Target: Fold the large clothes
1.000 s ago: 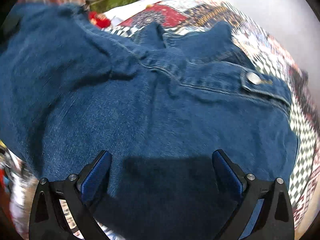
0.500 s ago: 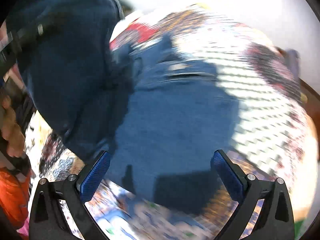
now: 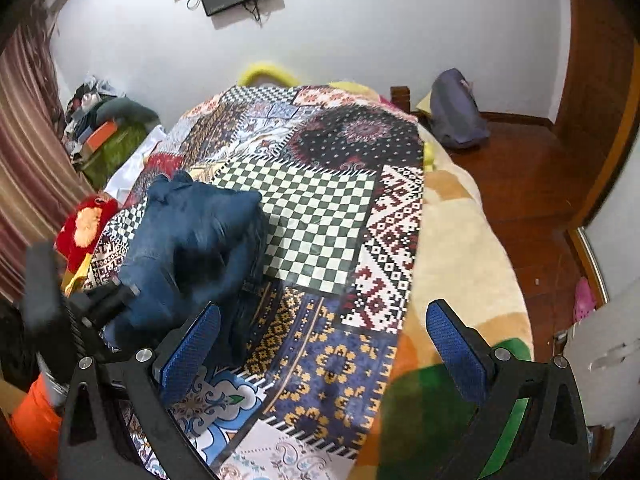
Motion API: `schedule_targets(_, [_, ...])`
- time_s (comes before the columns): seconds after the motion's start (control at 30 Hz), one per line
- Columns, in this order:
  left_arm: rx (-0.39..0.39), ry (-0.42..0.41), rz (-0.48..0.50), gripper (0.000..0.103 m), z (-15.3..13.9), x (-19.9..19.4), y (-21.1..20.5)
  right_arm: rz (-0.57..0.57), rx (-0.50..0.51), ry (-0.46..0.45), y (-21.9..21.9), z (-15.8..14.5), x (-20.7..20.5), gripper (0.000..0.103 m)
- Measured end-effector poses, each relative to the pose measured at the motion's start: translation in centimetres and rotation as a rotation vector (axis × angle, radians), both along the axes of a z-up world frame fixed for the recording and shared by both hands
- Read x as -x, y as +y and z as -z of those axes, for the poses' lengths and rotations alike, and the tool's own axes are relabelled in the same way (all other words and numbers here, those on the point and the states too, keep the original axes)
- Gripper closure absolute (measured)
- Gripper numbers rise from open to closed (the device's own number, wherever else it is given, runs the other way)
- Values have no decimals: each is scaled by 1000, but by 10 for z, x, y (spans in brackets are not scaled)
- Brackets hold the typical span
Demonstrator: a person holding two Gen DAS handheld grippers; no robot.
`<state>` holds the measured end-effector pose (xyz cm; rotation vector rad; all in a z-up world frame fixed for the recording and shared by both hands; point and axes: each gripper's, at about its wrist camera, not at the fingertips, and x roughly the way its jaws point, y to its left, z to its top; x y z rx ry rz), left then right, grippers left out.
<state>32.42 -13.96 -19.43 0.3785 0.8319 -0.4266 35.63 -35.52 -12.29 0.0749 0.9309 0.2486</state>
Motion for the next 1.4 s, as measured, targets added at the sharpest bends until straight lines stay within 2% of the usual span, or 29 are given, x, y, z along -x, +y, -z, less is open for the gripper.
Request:
schedule_targets(0.03, [-28,5,0,71,5,4,-1,-6,2,1,1,0,2,1])
schedule_targets(0.1, [-29,15,-7,60,9,8,0,-24,7,9,6,1,8,1])
schedule_targets(0.23, [85,64,-21,17,-11,26,13,-74,-28,28,25,8,8,1])
schedule_targets(0.3, [120,45,-62,14,-26,32,29,-94,-49,39,35,11,5,1])
schedule_targets(0.4, [129,0,-145,12,-45,36,62,-134,-77,44,56,12,0,1])
schedule_targets(0.47, [134,-38,-207,2,-54,38,88,-170,-101,56,73,15,-4,1])
schedule_targets(0.57, [152,-54,-309,1,-57,34,130,-211,-112,78,96,24,-9,1])
schedule_targets(0.67, [188,21,-386,1,-41,22,162,-251,-119,140,118,45,-17,1])
schedule_targets(0.7, [210,80,-410,1,-28,17,174,-260,-119,170,125,55,-20,1])
schedule_targets(0.77, [214,163,-435,1,-4,13,185,-264,-100,229,133,76,-26,1])
schedule_targets(0.8, [189,188,-447,0,7,14,187,-262,-77,254,135,88,-28,1])
schedule_targets(0.9, [238,205,-429,0,18,23,194,-280,-49,292,132,112,-28,1])
schedule_targets(0.97, [241,205,-435,0,19,26,197,-282,-83,313,123,121,-27,0])
schedule_targets(1.03, [225,189,-440,0,17,31,199,-266,-129,350,110,124,-27,0])
schedule_targets(1.13, [208,198,-432,0,14,35,204,-253,-119,356,99,120,-24,0])
schedule_targets(1.2, [170,191,-448,0,12,39,208,-221,-14,309,94,110,-20,0])
schedule_targets(1.27, [113,177,-471,0,11,39,211,-216,45,261,90,98,-17,0])
schedule_targets(1.4, [93,134,-495,0,-1,34,222,-212,61,196,85,75,-20,0])
